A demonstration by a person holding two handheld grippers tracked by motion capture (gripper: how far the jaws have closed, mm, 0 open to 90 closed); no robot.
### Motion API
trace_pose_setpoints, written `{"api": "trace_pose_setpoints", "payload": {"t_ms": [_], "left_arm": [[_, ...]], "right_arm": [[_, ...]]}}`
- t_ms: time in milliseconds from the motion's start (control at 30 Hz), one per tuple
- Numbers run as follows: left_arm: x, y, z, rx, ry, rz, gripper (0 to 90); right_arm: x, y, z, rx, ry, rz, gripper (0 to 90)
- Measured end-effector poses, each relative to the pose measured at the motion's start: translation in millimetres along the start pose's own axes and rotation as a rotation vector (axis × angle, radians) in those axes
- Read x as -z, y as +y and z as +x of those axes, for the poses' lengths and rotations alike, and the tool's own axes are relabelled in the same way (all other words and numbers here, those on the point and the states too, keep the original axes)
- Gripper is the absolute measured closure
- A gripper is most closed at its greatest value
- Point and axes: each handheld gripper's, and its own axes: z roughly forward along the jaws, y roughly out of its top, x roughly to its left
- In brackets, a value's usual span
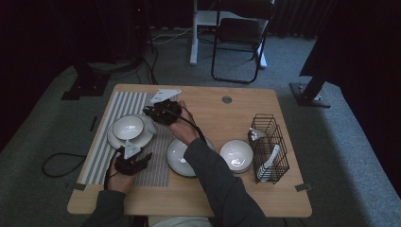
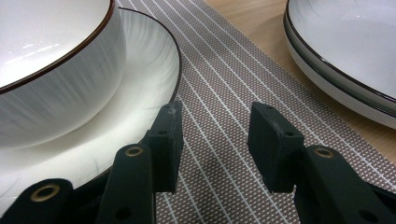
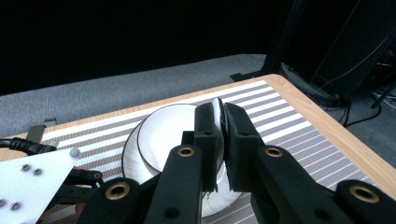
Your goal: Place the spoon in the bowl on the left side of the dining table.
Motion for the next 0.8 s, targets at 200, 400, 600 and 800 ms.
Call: {"api": "trace_pose_setpoints", "payload": {"t_ms": [200,400,600,800], "left_arm": [[0.1,0.0,-1.1,-0.008,-0.007,-0.001,56.4],[-0.5,-0.1,-1.9,-0.009,-0.009,0.001,56.4],[0.2,-0.2,-1.0,-0.009,-0.006,-0.002,56.5],[-0.2,-0.2,-1.6,-0.011,-0.01,0.0,56.5]], "right_arm": [[-10.6,7.7,2.1,0.016,-0.009,0.009,84.7],[-23.6,10.6,0.1,-0.011,-0.002,-0.005,84.7],[-38.4,14.3,3.1,-0.016,-0.009,-0.002,84.7],[-50.6,14.0,0.5,-0.049,-0.012,-0.006,84.7]]}}
